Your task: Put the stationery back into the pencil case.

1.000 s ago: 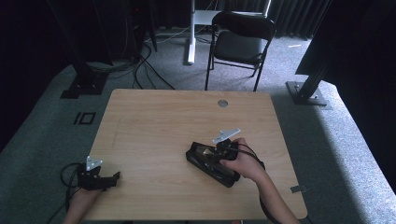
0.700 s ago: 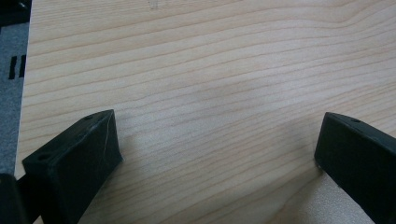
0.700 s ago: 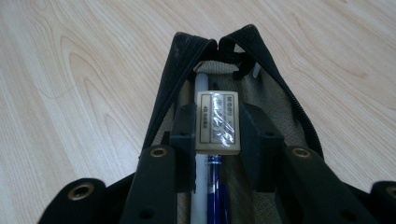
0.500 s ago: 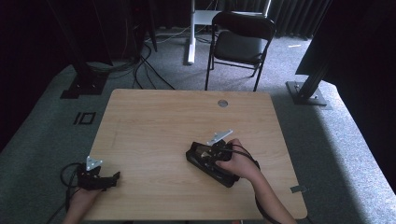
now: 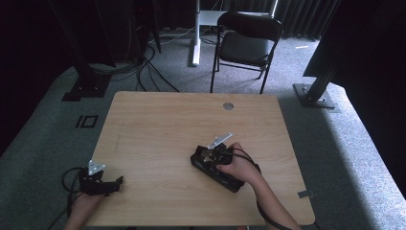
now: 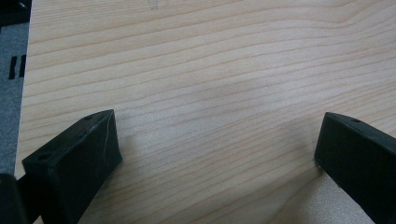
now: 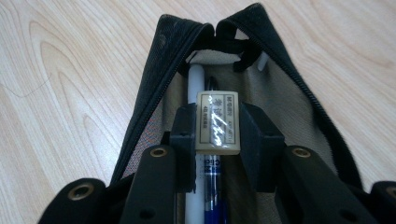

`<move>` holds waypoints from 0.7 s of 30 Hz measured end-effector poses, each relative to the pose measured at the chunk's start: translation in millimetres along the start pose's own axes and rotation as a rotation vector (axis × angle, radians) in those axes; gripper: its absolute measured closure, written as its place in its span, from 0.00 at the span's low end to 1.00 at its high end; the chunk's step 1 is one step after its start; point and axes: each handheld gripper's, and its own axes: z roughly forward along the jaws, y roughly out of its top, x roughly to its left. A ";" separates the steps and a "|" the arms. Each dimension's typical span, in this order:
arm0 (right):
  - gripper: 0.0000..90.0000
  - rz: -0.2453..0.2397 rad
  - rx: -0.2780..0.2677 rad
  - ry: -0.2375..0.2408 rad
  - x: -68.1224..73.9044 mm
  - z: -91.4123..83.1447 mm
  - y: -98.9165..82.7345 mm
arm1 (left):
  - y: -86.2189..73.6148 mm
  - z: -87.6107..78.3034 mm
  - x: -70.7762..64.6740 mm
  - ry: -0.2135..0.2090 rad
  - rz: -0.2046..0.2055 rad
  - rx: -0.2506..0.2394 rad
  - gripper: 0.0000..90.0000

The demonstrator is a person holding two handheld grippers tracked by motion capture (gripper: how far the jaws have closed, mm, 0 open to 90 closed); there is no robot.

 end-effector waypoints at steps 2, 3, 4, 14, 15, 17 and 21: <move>0.76 0.000 0.003 -0.002 0.5 2.8 1.4 | 0.0 0.0 0.0 0.000 0.000 0.000 0.00; 0.76 -0.002 0.013 -0.002 0.8 4.0 2.2 | 0.0 0.0 0.0 0.000 0.000 0.000 0.00; 0.76 -0.007 0.016 -0.004 0.8 5.5 3.0 | 0.0 0.0 0.0 0.000 0.000 0.000 0.00; 0.72 0.027 0.031 0.008 -4.6 12.3 3.4 | 0.0 0.0 0.0 0.000 0.000 0.000 0.00; 0.71 0.024 0.029 0.010 -4.8 11.2 3.2 | 0.0 0.0 0.0 0.000 0.000 0.000 0.00; 0.69 0.022 0.016 0.011 -5.4 8.5 3.0 | 0.0 0.0 0.0 0.000 0.000 0.000 0.00; 0.67 0.013 -0.005 0.009 -5.0 -0.8 3.4 | 0.0 0.0 0.0 0.000 0.000 0.000 0.00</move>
